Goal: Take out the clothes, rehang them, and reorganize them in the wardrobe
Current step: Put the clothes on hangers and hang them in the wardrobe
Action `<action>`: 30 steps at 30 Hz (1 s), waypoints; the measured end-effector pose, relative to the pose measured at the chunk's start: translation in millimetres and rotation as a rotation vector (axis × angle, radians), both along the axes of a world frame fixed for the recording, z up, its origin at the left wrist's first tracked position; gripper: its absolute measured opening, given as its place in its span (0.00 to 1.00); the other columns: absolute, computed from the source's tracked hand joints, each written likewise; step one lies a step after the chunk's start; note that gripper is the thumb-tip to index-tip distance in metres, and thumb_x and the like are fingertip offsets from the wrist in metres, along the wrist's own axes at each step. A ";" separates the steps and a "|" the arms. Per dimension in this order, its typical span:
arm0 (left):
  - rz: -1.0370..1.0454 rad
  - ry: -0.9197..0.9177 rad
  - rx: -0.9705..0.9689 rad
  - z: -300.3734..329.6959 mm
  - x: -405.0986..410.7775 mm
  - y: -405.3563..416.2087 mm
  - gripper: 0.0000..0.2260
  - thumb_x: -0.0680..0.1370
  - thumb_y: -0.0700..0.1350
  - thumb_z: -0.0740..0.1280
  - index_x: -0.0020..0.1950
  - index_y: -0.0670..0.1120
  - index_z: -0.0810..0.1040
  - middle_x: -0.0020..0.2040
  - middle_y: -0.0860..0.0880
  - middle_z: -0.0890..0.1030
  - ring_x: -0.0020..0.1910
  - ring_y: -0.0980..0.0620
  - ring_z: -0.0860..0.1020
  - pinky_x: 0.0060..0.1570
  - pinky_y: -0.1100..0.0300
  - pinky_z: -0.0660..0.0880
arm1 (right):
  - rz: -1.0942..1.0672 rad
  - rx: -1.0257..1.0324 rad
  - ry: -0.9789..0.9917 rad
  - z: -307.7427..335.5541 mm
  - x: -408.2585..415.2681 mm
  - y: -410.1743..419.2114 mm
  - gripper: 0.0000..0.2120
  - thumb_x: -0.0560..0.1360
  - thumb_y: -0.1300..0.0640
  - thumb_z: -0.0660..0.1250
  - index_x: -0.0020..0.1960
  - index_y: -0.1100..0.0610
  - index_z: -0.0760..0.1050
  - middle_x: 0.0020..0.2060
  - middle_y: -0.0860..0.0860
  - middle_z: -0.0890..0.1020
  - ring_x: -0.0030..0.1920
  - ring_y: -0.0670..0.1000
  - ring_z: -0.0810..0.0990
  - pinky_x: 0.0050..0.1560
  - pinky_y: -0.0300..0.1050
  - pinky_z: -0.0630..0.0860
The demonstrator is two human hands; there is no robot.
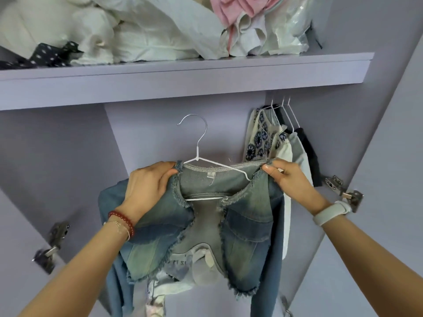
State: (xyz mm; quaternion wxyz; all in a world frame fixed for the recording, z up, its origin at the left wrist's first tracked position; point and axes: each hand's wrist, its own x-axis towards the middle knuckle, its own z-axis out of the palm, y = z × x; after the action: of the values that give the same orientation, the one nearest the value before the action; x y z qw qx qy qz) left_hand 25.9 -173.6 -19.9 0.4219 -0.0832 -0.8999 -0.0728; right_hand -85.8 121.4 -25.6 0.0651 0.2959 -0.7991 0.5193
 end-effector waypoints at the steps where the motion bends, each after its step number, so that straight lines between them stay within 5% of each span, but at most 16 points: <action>1: 0.035 0.033 0.068 -1.5 0.5 -3.7 0.12 0.77 0.45 0.62 0.45 0.41 0.82 0.40 0.46 0.84 0.33 0.45 0.82 0.33 0.62 0.74 | 0.019 -0.028 -0.013 0.4 1.9 -7.0 0.08 0.77 0.62 0.61 0.51 0.64 0.77 0.43 0.49 0.78 0.34 0.41 0.69 0.42 0.30 0.68; 4: 0.076 0.039 0.267 -5.1 2.5 -15.3 0.10 0.75 0.42 0.63 0.47 0.39 0.82 0.42 0.42 0.84 0.36 0.41 0.81 0.40 0.59 0.72 | -0.020 -0.029 0.063 -12.0 4.6 -18.1 0.19 0.78 0.61 0.59 0.69 0.58 0.65 0.58 0.47 0.75 0.57 0.42 0.73 0.58 0.26 0.65; 6: 0.084 0.028 0.378 -7.7 6.2 -25.7 0.12 0.75 0.44 0.61 0.46 0.40 0.82 0.36 0.39 0.82 0.32 0.40 0.79 0.38 0.58 0.70 | -0.125 -0.020 0.143 -27.2 2.7 -19.6 0.21 0.78 0.59 0.60 0.70 0.58 0.63 0.62 0.47 0.71 0.63 0.44 0.68 0.63 0.32 0.62; 9: 0.078 -0.009 0.529 -9.4 9.3 -40.1 0.13 0.76 0.48 0.59 0.34 0.45 0.76 0.26 0.37 0.71 0.26 0.48 0.67 0.33 0.59 0.65 | -0.140 -0.058 -0.020 -50.7 -2.6 -24.2 0.24 0.77 0.59 0.61 0.71 0.59 0.60 0.64 0.49 0.69 0.66 0.47 0.66 0.61 0.30 0.61; 11: 0.069 -0.009 0.572 -9.3 9.9 -44.1 0.13 0.77 0.47 0.58 0.32 0.50 0.68 0.26 0.39 0.66 0.28 0.54 0.60 0.31 0.59 0.60 | -0.145 -0.039 -0.101 -62.0 -7.7 -28.9 0.21 0.78 0.60 0.59 0.70 0.60 0.62 0.60 0.55 0.74 0.64 0.52 0.70 0.59 0.34 0.64; 14: 0.072 0.000 0.596 -10.8 11.2 -49.7 0.13 0.78 0.43 0.60 0.34 0.45 0.70 0.28 0.39 0.68 0.29 0.56 0.61 0.31 0.63 0.61 | -0.173 -0.046 -0.110 -60.9 -17.1 -36.3 0.19 0.79 0.59 0.58 0.68 0.59 0.65 0.50 0.55 0.76 0.53 0.53 0.74 0.59 0.43 0.68; 19: 0.114 -0.023 0.618 -18.3 10.1 -57.8 0.10 0.79 0.39 0.62 0.38 0.40 0.76 0.29 0.42 0.74 0.30 0.58 0.67 0.33 0.66 0.64 | -0.224 -0.066 -0.083 -39.9 -37.4 -51.8 0.16 0.78 0.58 0.59 0.65 0.60 0.68 0.53 0.53 0.68 0.54 0.49 0.70 0.60 0.39 0.65; 22: 0.150 -0.039 0.638 -22.8 9.1 -58.3 0.08 0.78 0.40 0.62 0.44 0.39 0.80 0.31 0.46 0.78 0.33 0.59 0.72 0.37 0.63 0.67 | -0.211 -0.061 -0.118 -43.0 -47.8 -57.4 0.04 0.77 0.67 0.59 0.49 0.65 0.73 0.41 0.53 0.74 0.44 0.50 0.72 0.46 0.37 0.67; 24: 0.168 -0.050 0.661 -26.4 10.3 -59.2 0.08 0.78 0.40 0.63 0.47 0.40 0.81 0.36 0.46 0.80 0.37 0.51 0.74 0.41 0.61 0.66 | -0.216 -0.046 -0.145 -51.0 -49.3 -57.5 0.08 0.76 0.70 0.58 0.40 0.61 0.69 0.34 0.50 0.71 0.38 0.49 0.70 0.46 0.40 0.66; 26: 0.183 -0.072 0.668 -30.7 12.4 -61.6 0.08 0.78 0.41 0.63 0.47 0.40 0.81 0.36 0.48 0.77 0.36 0.54 0.73 0.40 0.61 0.66 | -0.153 -0.055 -0.221 -59.4 -45.8 -58.9 0.03 0.77 0.66 0.60 0.50 0.60 0.68 0.38 0.50 0.71 0.42 0.48 0.71 0.48 0.40 0.67; 28: 0.183 -0.085 0.679 -34.1 14.4 -62.5 0.08 0.78 0.40 0.63 0.48 0.40 0.82 0.37 0.48 0.78 0.33 0.65 0.72 0.41 0.61 0.66 | -0.129 -0.010 -0.243 -64.6 -45.3 -62.2 0.10 0.77 0.62 0.61 0.58 0.62 0.68 0.44 0.54 0.74 0.47 0.51 0.73 0.53 0.44 0.69; 30: 0.173 -0.083 0.691 -34.8 16.6 -62.9 0.08 0.78 0.40 0.63 0.49 0.41 0.82 0.40 0.49 0.80 0.34 0.65 0.73 0.43 0.60 0.67 | -0.172 0.027 -0.169 -65.2 -47.5 -68.5 0.06 0.77 0.63 0.60 0.44 0.66 0.71 0.36 0.60 0.74 0.40 0.56 0.72 0.47 0.50 0.70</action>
State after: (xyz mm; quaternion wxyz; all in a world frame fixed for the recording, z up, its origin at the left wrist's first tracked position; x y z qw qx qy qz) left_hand 42.5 -236.5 -54.7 0.3930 0.1439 -0.8422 -0.3400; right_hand -133.3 52.9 -90.8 0.0380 0.1823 -0.8312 0.5239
